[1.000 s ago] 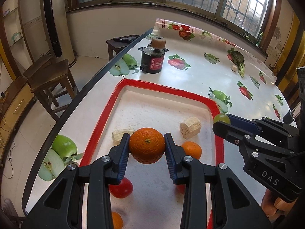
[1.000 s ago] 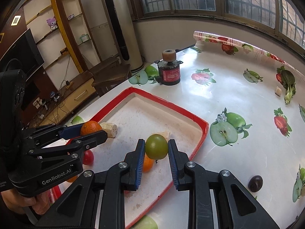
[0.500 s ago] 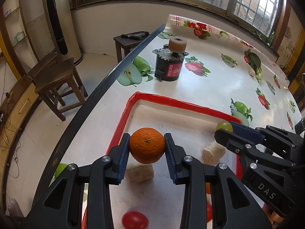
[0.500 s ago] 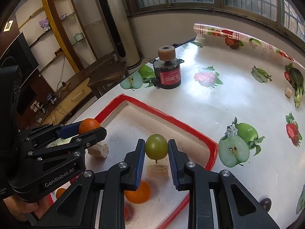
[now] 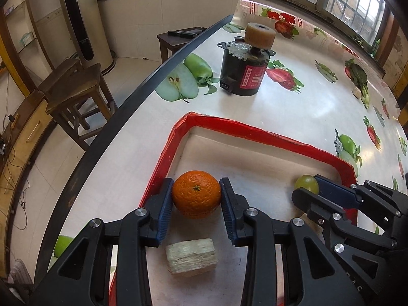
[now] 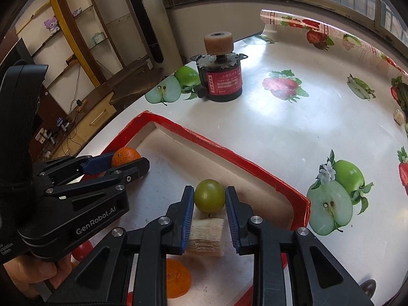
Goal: Organize fruits
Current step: 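Open the right gripper to drop the grape while the left releases the orange in the tray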
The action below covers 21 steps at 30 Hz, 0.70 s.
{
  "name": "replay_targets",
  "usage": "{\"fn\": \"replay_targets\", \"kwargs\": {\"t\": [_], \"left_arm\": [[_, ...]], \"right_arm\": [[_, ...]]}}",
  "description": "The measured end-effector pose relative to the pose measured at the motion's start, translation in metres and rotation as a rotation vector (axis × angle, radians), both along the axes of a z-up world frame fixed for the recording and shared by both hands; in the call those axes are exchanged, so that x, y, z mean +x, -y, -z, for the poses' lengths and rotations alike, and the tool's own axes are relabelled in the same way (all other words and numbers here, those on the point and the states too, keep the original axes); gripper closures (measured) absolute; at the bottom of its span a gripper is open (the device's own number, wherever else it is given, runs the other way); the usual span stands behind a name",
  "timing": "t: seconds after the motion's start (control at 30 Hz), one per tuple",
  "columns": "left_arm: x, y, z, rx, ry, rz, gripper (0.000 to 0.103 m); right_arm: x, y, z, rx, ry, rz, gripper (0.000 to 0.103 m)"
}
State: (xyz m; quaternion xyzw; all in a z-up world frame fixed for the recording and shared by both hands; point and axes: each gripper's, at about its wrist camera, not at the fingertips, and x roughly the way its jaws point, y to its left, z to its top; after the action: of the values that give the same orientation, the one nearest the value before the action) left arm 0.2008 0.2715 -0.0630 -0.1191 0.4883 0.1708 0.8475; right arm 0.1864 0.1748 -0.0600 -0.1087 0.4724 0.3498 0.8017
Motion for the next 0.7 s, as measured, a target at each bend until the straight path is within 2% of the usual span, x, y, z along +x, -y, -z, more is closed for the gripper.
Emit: {"fn": "replay_targets", "kwargs": {"t": [0.13,0.2,0.43,0.7], "left_arm": [[-0.002,-0.002,0.001,-0.022,0.004,-0.005,0.069],[-0.002,-0.001,0.0,-0.023,-0.004,-0.007,0.068],[-0.016,0.008,-0.015,0.013,0.039,-0.015,0.048],[-0.043,0.023,-0.041,-0.02,0.113,-0.009,0.048]], "right_arm": [[-0.001,0.004,-0.001,0.008,0.002,0.006,0.074],[-0.002,0.007,-0.004,0.012,0.009,0.009,0.068],[-0.011,0.023,-0.02,0.035,0.028,0.019,0.058],[-0.029,0.052,-0.041,0.063,0.057,0.039,0.058]]}}
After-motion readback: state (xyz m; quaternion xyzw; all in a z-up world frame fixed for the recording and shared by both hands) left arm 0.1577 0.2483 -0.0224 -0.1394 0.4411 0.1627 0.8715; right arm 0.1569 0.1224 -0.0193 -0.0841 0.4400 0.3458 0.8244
